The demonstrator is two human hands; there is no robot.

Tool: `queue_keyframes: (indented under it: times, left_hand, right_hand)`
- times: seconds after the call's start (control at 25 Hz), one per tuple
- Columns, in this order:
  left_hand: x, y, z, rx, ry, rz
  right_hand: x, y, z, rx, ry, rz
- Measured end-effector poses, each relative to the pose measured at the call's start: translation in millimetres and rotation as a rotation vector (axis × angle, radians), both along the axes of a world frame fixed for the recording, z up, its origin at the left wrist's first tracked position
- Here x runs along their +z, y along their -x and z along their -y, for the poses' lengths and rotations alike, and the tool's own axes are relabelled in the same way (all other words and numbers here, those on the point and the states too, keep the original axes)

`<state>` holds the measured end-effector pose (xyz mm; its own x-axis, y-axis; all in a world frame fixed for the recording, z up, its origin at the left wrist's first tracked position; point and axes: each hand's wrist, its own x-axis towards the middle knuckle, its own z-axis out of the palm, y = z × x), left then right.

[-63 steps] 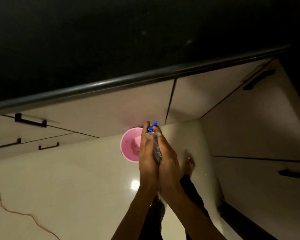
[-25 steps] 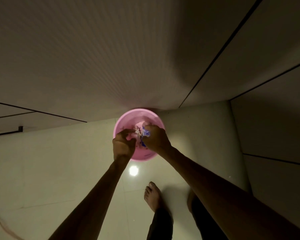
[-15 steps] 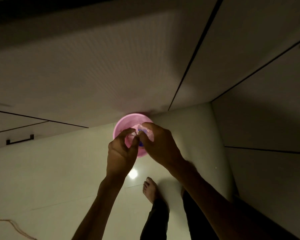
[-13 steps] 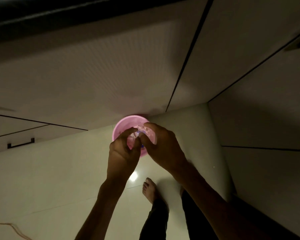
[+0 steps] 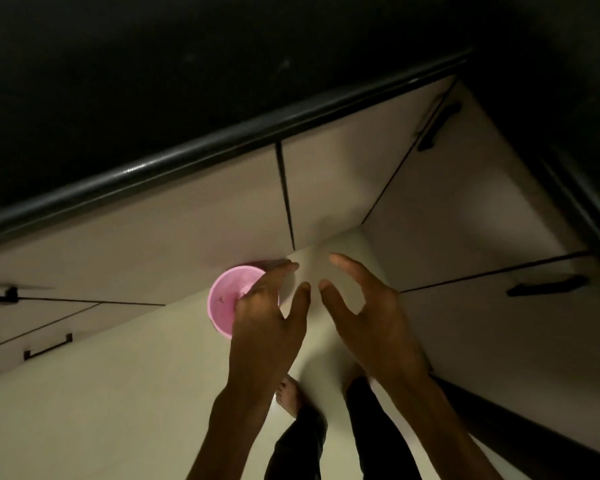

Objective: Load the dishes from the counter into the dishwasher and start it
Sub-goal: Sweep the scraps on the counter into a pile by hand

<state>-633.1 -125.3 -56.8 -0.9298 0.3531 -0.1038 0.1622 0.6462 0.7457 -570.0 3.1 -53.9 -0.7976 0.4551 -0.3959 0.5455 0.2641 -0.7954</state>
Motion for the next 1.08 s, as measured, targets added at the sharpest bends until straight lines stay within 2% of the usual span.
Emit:
queue_keyframes:
  times: [0.08,0.16,0.32,0.64,0.88,1.08]
  left_hand:
    - [29.8,-11.1,-20.4,-0.013,-0.061,0.016]
    - [61.8,-23.2,-41.9,-0.019,-0.109,0.068]
    - [109.1,-37.8,-84.0,-0.08,-0.11,0.132]
    - [176.6,-40.1,-171.1,-0.217,-0.149,0.073]
    - [205.7,-40.5,-231.3,-0.295,-0.215,0.09]
    - [200.6,-33.2,-275.3,-0.356,-0.26,0.06]
  right_hand:
    - [32.0,-16.9,-14.2,-0.087,0.033,-0.016]
    - [62.4,-33.7,-27.8,-0.149,-0.065,-0.105]
    - [106.6,-54.9,-58.9,-0.231,-0.124,-0.169]
    - [174.5,-74.5,-133.4,-0.313,-0.12,-0.22]
    - [199.4,-81.4,-191.1,-0.388,-0.141,-0.289]
    - [200.1,-76.4,-226.1,-0.384,-0.188,-0.273]
